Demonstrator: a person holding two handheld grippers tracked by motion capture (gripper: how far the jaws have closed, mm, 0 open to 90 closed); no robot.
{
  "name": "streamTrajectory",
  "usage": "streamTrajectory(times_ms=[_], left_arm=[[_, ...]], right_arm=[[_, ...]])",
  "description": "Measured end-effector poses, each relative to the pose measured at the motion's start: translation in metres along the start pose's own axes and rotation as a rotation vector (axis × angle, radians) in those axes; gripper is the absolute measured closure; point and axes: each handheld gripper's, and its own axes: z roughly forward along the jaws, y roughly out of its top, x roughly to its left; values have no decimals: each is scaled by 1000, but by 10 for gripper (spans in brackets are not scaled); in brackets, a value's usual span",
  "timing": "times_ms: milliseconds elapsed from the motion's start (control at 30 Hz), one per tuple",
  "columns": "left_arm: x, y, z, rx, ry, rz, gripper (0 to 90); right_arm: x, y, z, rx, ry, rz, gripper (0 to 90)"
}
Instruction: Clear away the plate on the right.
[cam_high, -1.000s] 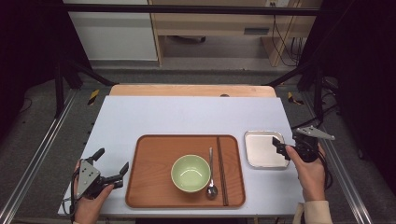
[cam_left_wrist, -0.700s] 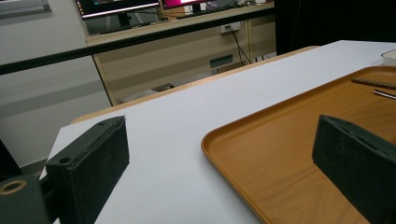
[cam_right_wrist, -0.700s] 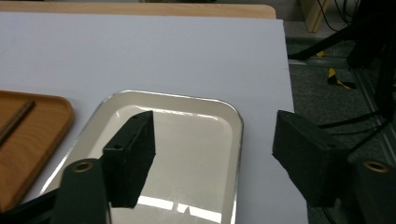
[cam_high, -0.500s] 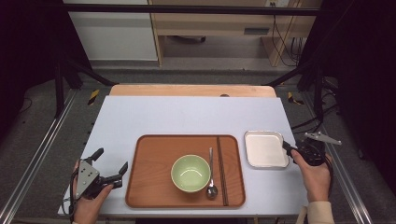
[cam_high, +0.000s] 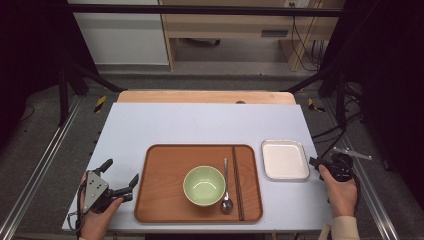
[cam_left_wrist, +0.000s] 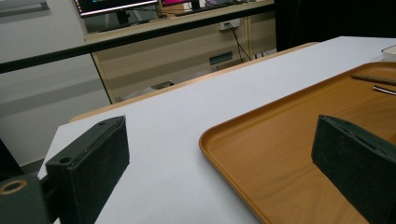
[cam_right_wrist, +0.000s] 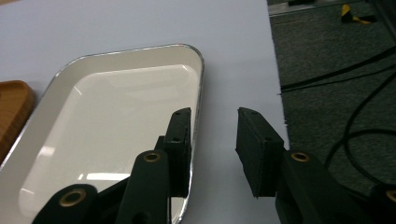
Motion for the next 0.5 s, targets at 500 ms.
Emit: streamTrajectory(times_ms=[500], left_arm=[[0,0,0,0,1,0,39]], right_arm=[[6,-4,12,79,29,24,751]])
